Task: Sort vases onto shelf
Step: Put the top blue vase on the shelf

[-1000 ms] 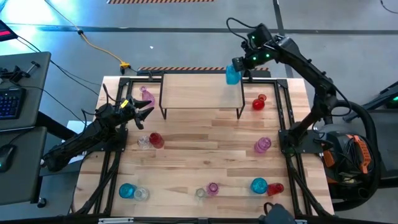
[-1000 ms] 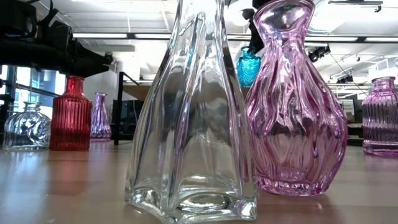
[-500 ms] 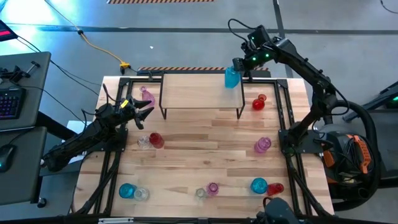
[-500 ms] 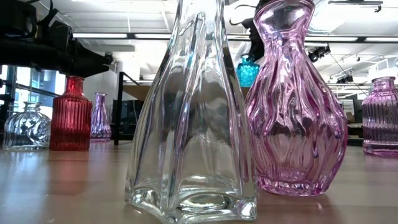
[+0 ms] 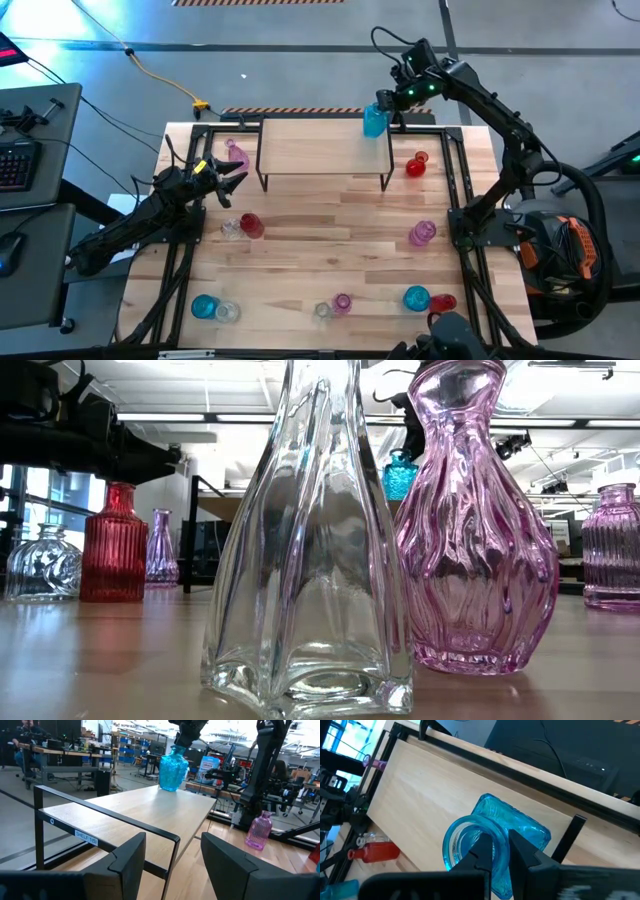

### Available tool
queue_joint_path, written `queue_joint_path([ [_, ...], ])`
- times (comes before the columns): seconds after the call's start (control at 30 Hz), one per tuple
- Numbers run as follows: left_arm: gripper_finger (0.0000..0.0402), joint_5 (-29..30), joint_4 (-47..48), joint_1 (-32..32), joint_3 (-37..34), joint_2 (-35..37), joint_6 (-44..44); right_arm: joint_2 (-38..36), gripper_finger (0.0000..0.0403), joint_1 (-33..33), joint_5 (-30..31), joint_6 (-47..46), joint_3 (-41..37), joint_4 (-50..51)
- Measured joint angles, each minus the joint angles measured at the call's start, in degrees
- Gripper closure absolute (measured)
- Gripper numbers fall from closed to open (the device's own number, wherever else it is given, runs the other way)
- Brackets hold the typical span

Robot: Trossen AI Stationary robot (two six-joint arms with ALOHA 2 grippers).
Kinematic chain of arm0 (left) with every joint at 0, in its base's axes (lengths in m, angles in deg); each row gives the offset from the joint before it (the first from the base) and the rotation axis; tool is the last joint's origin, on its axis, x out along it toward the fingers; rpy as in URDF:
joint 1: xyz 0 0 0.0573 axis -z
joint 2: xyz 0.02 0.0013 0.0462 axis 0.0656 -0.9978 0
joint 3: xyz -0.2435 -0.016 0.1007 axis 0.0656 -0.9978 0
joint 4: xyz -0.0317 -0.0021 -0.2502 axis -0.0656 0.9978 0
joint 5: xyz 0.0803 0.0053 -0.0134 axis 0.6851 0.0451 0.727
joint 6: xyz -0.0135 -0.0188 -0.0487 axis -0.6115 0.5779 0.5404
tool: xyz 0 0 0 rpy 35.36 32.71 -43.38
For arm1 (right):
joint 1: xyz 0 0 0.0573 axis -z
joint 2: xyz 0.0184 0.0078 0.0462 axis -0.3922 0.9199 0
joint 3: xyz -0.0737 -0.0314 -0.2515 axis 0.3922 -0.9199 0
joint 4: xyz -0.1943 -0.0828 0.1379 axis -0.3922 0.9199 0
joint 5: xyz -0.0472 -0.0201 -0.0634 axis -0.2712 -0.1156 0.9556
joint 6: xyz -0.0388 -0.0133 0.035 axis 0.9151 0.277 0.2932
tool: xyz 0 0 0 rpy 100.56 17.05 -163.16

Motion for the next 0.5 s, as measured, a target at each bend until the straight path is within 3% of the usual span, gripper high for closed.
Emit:
queue_joint_path([
  [0.5, 0.0218, 0.0, 0.0, 0.0, 0.0, 0.0, 0.0, 0.0, 0.0374, 0.0, 0.9, 0.5, 0.0, -0.4],
])
